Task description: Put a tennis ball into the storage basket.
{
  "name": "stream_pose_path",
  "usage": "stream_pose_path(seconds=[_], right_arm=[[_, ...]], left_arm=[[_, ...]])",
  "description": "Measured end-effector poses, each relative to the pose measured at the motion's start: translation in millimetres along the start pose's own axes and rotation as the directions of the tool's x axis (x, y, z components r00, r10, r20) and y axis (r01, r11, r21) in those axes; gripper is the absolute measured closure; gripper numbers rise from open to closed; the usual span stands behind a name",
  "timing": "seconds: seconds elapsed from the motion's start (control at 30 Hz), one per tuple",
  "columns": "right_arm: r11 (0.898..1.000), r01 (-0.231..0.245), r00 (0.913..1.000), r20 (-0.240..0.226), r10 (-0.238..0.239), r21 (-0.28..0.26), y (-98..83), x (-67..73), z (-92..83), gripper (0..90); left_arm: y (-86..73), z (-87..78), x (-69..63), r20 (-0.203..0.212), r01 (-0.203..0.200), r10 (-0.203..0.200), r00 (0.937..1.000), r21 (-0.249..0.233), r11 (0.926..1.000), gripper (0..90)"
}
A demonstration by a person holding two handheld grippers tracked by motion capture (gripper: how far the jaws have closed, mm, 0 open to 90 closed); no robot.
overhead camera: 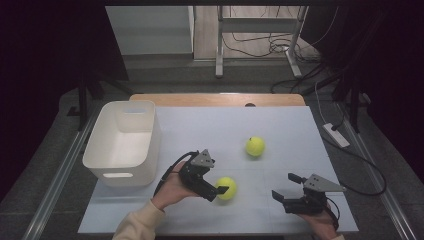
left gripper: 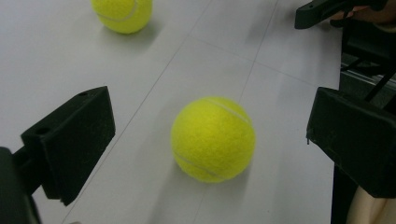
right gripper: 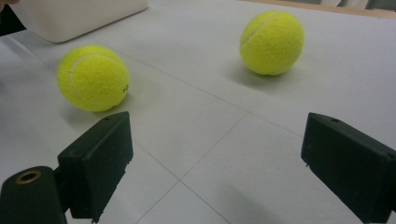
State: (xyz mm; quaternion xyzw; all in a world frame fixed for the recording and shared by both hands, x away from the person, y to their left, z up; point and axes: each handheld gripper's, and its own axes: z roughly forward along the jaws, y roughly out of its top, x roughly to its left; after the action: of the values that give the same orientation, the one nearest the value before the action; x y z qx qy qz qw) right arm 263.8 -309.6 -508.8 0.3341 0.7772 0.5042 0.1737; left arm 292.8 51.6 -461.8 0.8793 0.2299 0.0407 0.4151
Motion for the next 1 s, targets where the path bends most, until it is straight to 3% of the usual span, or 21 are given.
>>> stream_pose_path(seconds=[0.4, 1.0], right_arm=[[1.000, -0.002, 1.0000, -0.002, 0.002, 0.000, -0.3, -0.4, -0.3, 8.9], [1.000, -0.005, 1.0000, -0.003, 0.005, 0.002, -0.7, -0.3, 0.3, 8.9]], left_arm=[[2.4, 19.3, -1.8, 0.034, -0.023, 0.021, 0.9992, 0.081, 0.9965, 1.6], [0.9, 38.0, -2.1, 0.033, -0.034, 0.029, 0.9990, 0.164, 0.9859, 0.9]])
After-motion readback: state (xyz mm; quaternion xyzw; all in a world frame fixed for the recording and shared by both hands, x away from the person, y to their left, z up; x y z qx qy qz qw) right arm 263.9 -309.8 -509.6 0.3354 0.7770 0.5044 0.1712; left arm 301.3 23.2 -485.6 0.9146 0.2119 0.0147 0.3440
